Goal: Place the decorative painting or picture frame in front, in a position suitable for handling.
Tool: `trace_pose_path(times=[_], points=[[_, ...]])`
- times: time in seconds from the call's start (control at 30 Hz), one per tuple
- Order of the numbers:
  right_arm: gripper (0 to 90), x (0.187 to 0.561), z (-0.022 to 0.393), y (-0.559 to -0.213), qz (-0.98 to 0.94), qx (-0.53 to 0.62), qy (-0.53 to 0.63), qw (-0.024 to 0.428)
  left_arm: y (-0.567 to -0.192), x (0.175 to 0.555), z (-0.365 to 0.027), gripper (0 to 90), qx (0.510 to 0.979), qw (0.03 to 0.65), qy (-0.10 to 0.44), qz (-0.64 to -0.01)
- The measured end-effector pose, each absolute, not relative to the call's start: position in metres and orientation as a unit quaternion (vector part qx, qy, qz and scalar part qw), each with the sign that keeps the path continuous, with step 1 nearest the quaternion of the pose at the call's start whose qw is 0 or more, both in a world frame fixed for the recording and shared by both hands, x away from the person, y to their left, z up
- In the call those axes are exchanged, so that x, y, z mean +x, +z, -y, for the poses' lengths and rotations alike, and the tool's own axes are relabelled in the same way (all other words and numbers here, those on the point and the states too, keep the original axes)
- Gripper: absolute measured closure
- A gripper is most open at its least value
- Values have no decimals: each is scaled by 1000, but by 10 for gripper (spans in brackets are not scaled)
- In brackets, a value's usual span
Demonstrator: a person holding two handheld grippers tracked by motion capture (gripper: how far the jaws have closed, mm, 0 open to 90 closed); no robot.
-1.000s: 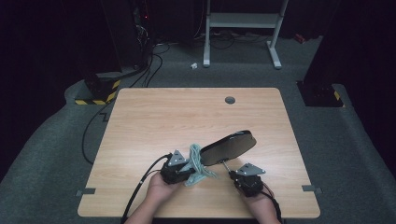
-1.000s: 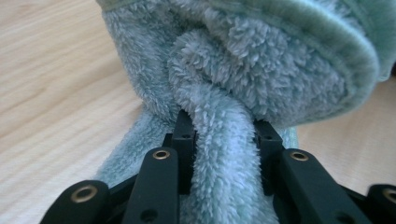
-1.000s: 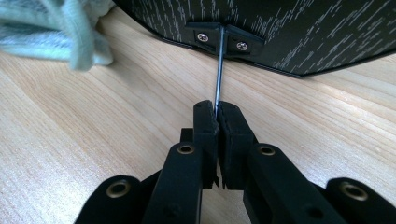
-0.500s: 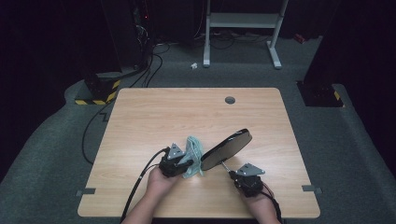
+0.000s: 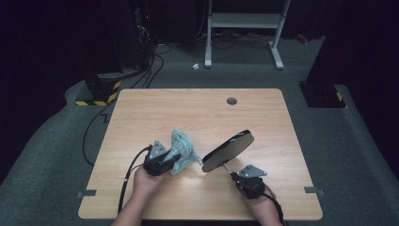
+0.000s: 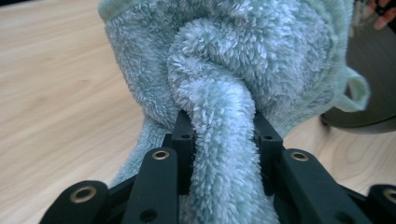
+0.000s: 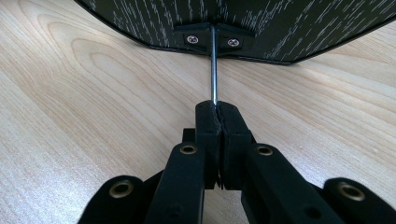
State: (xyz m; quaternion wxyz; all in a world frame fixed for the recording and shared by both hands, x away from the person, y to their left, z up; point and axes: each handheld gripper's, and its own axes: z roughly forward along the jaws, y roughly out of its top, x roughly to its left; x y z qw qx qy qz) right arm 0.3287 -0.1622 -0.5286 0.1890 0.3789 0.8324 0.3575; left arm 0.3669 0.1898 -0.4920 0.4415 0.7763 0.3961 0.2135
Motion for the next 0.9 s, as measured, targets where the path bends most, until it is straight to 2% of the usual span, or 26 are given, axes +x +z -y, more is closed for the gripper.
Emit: trace_pose_path(times=[0.6,0.9], points=[[874,329,162,-529,-832,380,358,188,-499,359,-273,688,737,395,264,-480],[874,329,162,-528,-832,382,358,185,-521,357,-286,672,735,346,280,-512]])
